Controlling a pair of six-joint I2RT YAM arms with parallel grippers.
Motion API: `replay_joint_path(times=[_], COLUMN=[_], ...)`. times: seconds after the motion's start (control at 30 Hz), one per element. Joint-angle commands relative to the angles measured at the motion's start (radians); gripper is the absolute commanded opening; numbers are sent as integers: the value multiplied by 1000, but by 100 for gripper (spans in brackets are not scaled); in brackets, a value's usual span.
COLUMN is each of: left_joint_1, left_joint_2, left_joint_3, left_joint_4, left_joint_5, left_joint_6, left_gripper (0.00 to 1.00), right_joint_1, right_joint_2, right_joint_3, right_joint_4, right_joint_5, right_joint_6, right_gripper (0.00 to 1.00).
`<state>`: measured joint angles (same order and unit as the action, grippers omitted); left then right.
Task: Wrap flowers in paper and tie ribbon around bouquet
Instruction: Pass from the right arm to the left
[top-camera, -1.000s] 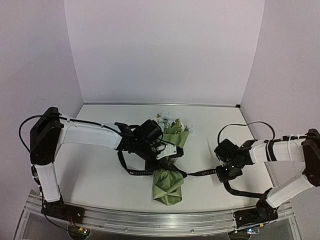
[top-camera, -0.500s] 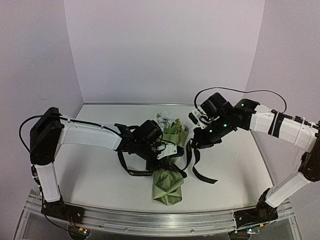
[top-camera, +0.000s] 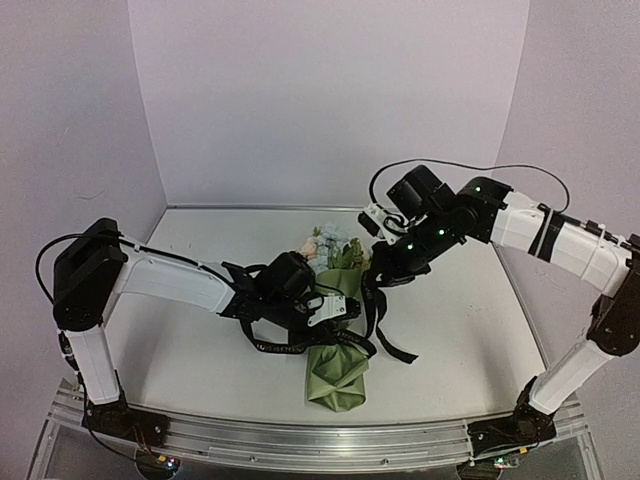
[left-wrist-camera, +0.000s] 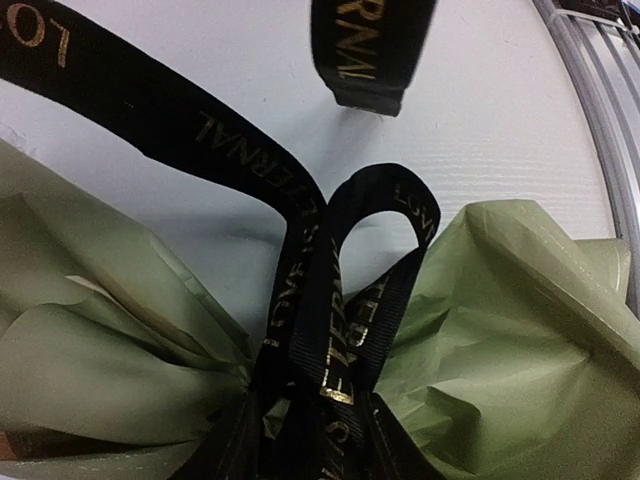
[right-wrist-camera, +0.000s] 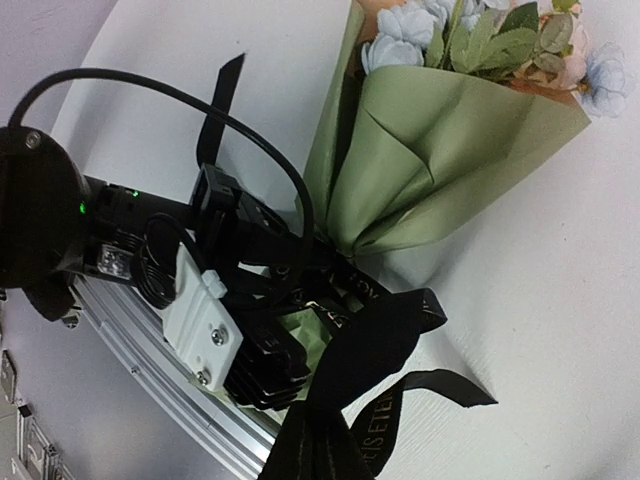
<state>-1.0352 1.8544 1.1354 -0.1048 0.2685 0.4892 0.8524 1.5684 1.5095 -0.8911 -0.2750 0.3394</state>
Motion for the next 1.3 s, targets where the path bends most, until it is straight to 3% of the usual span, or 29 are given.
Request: replay_joint_path(times=[0.0,0.17,0.37,0.77,1.27], left_joint_1=[-4,14,76,113,101], left_joint_2=[-89,-139,-199,-166,-125], left_joint_3=[-33,-84,-138,-78,-30], left_joint_4=[146,220,326,447,439], left_joint_5=[-38,-36,61,224,310], left_joint_6=[-28,-73,-153,-220,-226], left_gripper=[39,48,53,55,55], right_joint_1=[2,1,1,1,1], right_joint_2=[30,42,44,68,57], right_joint_3=[73,85,90,102,77], right_joint_4=[-32,-34,-32,-33,-52], right_joint_5=[-39,-83,-142,-244,-314], right_joint_6=[-19,-16,-30,-8,-21], right_gripper=[1,1,1,1,2])
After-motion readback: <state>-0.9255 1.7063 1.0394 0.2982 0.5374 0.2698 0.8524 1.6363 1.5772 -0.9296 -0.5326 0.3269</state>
